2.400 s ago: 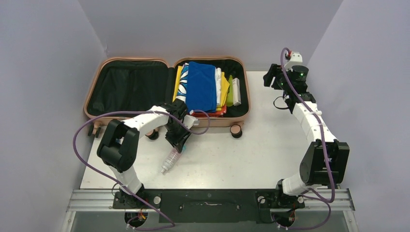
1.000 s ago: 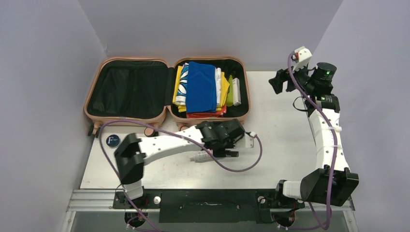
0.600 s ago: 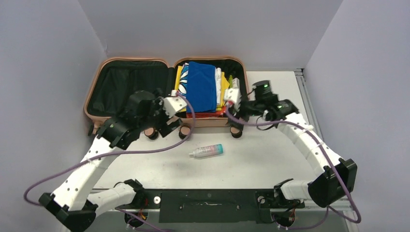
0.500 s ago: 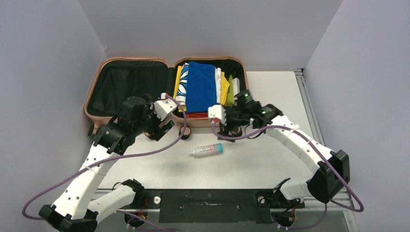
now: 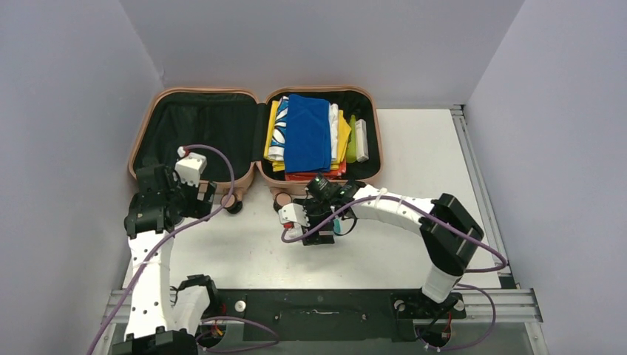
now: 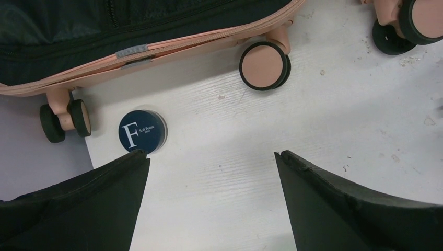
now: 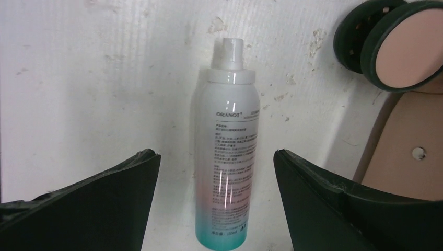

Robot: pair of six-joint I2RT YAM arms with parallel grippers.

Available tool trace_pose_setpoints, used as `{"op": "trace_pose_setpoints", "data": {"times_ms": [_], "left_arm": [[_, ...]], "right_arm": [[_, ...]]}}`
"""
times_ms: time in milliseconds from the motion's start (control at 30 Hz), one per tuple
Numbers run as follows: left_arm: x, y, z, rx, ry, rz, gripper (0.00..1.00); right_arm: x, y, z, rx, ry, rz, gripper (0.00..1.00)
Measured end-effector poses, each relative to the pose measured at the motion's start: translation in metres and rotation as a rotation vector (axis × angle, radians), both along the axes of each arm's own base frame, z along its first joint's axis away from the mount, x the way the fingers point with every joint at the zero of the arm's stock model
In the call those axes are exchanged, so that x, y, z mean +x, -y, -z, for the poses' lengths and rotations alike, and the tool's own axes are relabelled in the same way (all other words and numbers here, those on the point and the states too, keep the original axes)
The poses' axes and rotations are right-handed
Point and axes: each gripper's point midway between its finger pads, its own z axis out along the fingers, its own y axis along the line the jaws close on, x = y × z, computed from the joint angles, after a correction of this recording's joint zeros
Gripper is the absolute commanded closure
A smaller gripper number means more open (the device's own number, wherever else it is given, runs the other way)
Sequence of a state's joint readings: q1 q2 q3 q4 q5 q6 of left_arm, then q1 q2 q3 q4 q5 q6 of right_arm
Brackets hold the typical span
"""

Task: Pack the luggage
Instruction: Pick up the makeup from the center of the board.

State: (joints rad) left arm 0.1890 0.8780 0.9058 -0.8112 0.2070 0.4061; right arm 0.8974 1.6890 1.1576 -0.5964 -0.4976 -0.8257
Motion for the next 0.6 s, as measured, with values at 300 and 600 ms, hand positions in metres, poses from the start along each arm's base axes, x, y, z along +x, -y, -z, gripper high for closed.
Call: {"op": "trace_pose_setpoints", "data": {"times_ms": [300, 600], "left_arm": [[-0.006, -0.024, 0.023, -0.048, -0.103, -0.070, 0.04], [-0.013, -0.064, 0.053, -0.126, -0.224, -0.223, 0.04]], "right_arm": [[0.015, 0.007, 0.044, -0.106, -0.005, 0.100, 0.74], [0.028, 0.017, 0.037, -0.105, -0.050, 0.175, 0.93]]}}
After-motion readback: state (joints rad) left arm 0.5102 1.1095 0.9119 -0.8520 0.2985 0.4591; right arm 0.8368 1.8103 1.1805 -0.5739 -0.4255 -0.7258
